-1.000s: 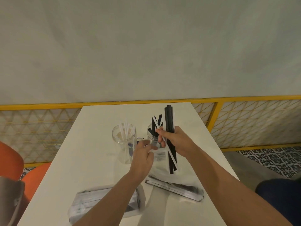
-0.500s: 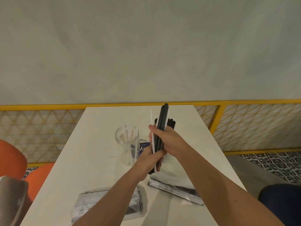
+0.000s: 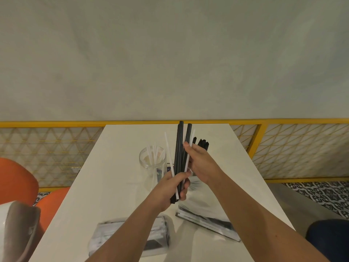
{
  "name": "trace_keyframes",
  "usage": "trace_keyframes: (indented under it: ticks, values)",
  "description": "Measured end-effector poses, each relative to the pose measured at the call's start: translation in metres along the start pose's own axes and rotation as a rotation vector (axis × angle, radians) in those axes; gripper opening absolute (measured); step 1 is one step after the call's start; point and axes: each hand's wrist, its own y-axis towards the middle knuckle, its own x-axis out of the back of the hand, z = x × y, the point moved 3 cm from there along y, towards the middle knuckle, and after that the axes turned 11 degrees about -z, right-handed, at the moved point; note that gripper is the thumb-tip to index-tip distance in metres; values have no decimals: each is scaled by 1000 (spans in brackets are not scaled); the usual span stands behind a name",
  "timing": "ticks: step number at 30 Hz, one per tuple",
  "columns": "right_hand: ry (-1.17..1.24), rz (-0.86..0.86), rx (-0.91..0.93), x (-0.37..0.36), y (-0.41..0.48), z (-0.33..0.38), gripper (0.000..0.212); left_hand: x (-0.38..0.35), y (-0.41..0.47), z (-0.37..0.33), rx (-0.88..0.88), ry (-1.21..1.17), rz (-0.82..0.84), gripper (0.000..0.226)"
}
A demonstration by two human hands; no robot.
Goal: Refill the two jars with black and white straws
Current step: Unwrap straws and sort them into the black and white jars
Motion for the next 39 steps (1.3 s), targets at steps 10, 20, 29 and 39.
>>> trace_keyframes:
  ticks: [10, 20, 29, 39]
  values:
    - [169, 30, -153, -7, 1, -2, 33, 5, 0, -3, 17, -79, -11, 11]
    - [187, -44, -204, -19, 2, -3, 37, 10, -3, -4, -73, -28, -89, 16]
    - [-173, -202, -19, -33, 0, 10, 21, 18, -4, -10, -228, 24, -218, 19]
    - [55, -193, 12, -65, 11, 14, 11, 55, 0, -22, -356, 53, -558, 12]
